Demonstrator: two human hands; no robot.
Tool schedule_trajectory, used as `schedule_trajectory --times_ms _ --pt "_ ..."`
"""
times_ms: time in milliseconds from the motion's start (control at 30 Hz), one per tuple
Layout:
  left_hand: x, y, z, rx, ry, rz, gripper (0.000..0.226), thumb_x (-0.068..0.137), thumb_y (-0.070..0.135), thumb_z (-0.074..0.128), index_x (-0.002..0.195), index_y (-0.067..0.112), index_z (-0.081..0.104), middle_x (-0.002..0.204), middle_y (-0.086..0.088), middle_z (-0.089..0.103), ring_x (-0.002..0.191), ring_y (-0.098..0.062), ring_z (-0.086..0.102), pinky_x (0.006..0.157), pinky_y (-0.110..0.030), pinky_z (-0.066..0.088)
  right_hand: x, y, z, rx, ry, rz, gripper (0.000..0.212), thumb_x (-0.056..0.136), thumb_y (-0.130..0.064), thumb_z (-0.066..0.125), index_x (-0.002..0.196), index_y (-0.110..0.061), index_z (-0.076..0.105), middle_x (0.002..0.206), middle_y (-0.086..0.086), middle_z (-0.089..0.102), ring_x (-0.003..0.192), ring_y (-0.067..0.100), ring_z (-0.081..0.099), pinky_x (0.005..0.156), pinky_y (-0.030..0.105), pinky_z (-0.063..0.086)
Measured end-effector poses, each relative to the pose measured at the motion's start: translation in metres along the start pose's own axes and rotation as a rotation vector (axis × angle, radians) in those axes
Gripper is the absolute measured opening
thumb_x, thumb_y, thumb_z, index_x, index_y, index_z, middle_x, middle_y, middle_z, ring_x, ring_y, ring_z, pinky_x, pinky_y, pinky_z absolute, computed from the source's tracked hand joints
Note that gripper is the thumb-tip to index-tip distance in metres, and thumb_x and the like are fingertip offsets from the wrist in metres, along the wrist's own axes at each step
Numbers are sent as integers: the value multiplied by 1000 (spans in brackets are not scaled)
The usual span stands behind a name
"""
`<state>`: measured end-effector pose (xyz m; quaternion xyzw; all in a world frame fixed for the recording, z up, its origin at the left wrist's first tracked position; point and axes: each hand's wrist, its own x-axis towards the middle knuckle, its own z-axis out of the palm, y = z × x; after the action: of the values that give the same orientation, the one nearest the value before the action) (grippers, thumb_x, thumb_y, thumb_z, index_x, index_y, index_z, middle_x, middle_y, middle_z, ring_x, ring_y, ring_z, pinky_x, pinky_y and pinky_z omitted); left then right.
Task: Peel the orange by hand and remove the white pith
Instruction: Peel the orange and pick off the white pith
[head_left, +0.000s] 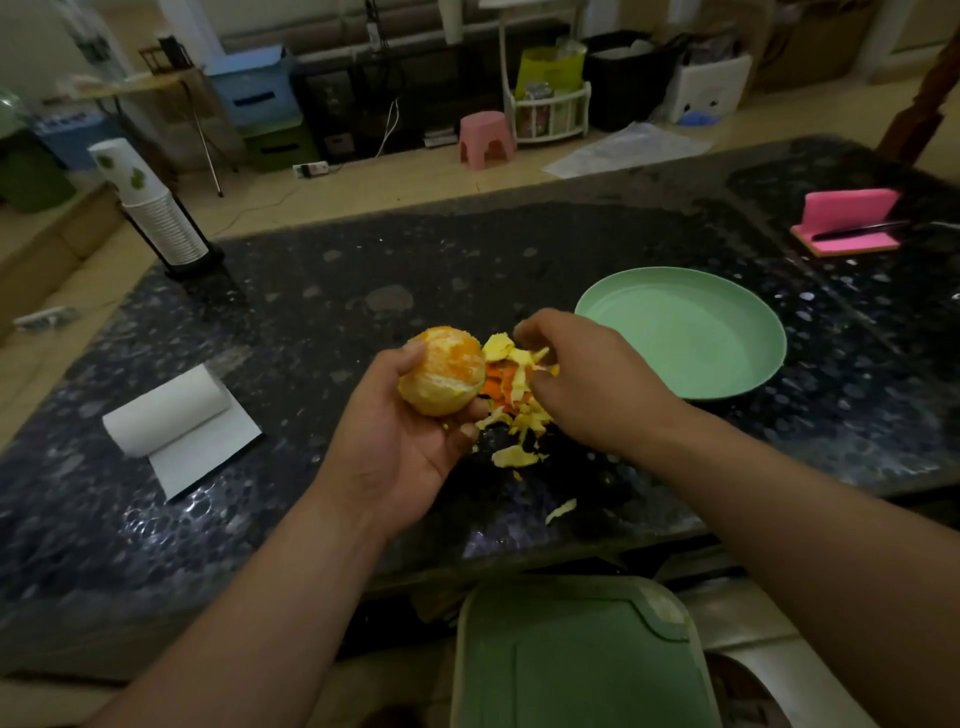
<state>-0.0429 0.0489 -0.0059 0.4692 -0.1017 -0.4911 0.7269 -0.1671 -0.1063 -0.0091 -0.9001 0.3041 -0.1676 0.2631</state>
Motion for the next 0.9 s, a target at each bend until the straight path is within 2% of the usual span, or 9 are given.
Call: schedule_trajectory --times_ms 67,167,233,300,367,467,600,767,900 --pt "1 -2 1 -17 34 -7 58 98 40 59 144 5 57 110 -18 68 79 -25 65 57 -25 52 3 4 2 39 -8 34 28 101 -20 62 128 -27 69 112 -7 73 102 15 67 86 33 55" --pt "3 -3 3 -54 58 -11 60 98 40 62 146 5 57 115 -18 68 83 -26 67 61 -25 54 5 8 4 -24 19 38 15 102 -37 64 106 -29 75 88 -8 73 85 15 68 74 34 54" --pt "2 -3 5 -81 59 -9 55 99 38 62 143 5 59 112 -18 71 86 -27 69 64 -25 58 4 9 6 -74 23 28 13 101 -36 65 103 -28 75 91 -7 74 90 17 68 76 35 55" --pt "1 -2 8 -98 50 -7 46 100 35 63 135 5 63 108 -19 74 90 -29 70 66 -26 61 3 7 6 -67 34 -10 17 98 -25 65 113 -30 74 103 -8 73 99 16 66 82 36 55" --pt "0 -2 8 -100 38 -9 41 100 34 62 129 6 65 109 -19 75 93 -30 72 69 -27 62 3 3 1 86 42 -3 9 99 -29 67 105 -32 73 92 -12 72 88 9 66 75 32 54" --pt "-1 -1 7 -45 21 -10 48 99 39 60 137 9 65 118 -17 73 95 -28 71 74 -31 58 -5 -6 -5 290 -7 -32 9 99 -38 71 93 -32 74 78 -14 70 73 0 64 62 19 46" --pt "0 -1 7 30 4 16 60 97 45 58 145 9 60 117 -13 69 86 -22 66 66 -29 50 -15 -13 -9 335 -13 -76 7 95 -37 77 98 -31 75 82 -12 72 76 2 67 64 22 55" --pt "-3 -2 11 78 0 71 51 102 40 54 141 8 62 116 -13 67 83 -21 62 67 -31 43 -19 -15 -11 294 76 -101 6 95 -37 76 97 -31 76 78 -17 70 76 -1 66 64 14 46" --pt "-5 -2 15 141 14 107 34 105 37 52 124 15 69 109 -9 73 85 -18 65 66 -28 45 -21 -18 -11 183 124 -160 9 97 -37 74 101 -30 77 82 -17 72 79 2 67 71 28 56"
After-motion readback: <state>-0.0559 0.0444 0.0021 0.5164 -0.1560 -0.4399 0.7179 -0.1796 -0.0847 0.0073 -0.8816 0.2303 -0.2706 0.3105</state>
